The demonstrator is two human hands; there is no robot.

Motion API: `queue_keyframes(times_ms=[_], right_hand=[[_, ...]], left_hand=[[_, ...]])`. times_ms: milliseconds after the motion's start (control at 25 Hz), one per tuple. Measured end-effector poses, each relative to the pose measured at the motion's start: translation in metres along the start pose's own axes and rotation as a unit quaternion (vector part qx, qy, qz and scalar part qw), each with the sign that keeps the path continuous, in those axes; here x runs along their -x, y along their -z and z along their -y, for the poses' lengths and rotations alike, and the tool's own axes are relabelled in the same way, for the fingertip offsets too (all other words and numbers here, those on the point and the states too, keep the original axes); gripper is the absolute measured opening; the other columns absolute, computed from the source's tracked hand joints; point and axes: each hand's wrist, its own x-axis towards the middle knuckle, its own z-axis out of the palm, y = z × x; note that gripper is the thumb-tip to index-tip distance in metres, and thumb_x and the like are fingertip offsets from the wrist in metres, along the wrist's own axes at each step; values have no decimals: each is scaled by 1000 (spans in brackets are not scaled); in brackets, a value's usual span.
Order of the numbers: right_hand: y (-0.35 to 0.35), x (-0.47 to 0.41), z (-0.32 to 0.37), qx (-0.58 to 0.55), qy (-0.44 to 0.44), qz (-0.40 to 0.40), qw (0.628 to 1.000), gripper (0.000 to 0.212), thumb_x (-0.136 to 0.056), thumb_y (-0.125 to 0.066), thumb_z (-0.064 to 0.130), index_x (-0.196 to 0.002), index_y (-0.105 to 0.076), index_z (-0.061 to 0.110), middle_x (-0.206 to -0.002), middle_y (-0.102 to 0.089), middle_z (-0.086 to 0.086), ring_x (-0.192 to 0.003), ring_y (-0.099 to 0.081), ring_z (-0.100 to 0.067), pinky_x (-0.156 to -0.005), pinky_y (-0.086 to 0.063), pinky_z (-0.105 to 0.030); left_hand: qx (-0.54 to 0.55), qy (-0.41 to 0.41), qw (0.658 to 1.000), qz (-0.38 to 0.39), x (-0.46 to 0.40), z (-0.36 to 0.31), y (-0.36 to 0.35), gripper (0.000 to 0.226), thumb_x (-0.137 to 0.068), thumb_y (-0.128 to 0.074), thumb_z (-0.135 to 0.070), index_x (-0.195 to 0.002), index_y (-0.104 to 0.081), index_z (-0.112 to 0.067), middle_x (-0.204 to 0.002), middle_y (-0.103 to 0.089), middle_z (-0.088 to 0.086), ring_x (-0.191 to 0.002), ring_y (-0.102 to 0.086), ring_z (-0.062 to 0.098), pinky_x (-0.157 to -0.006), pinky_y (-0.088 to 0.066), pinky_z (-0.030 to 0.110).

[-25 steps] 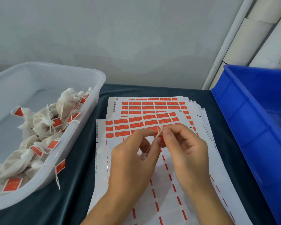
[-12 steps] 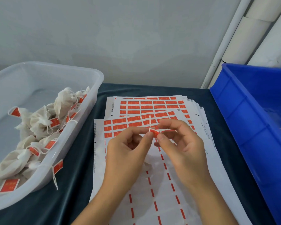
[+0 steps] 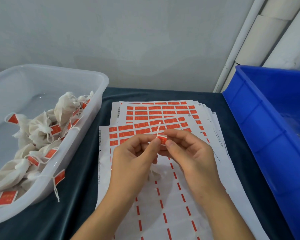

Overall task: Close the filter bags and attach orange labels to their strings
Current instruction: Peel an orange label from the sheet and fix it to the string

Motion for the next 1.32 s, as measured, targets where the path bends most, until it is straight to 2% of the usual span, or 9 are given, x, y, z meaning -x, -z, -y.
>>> queue_keyframes(times_ms=[160,1000,1160,1320], right_hand=[[0,0,-1,2,5,-1,1000,20,-97,-69,15,-115,-75,20,-104,-79,5,-97,-78,-18,-78,-62,-23],[-2,0,1,7,11,-16,1000,18,-99,-66,9,-109,-77,19,-98,-80,5,-90,-78,-17,-74,-61,-20],[-3,1,1,1,1,-15,1000,16,-100,-65,15,-110,-77,19,-99,-80,4,-92,-78,-20,-75,-62,-23],[-4,2,1,26,2,-30,999,10,-96,-70,21,-101,-78,23,-89,-79,5,-82,-77,-17,-69,-61,-21]], left_hand=[[3,4,1000,-5,0,-1,-1,8,-94,-72,-32,-93,-80,-29,-80,-78,-7,-73,-74,14,-69,-60,19],[12,17,1000,-18,2,-3,-1,11,-93,-74,-31,-84,-80,-35,-78,-77,-6,-67,-71,13,-64,-57,16],[12,24,999,-18,2,-3,-1,12,-93,-74,-29,-83,-80,-34,-76,-77,-5,-64,-70,11,-62,-56,15],[20,23,1000,6,1,-6,-2,11,-92,-74,-27,-84,-81,-31,-76,-76,-2,-65,-70,13,-64,-57,16]])
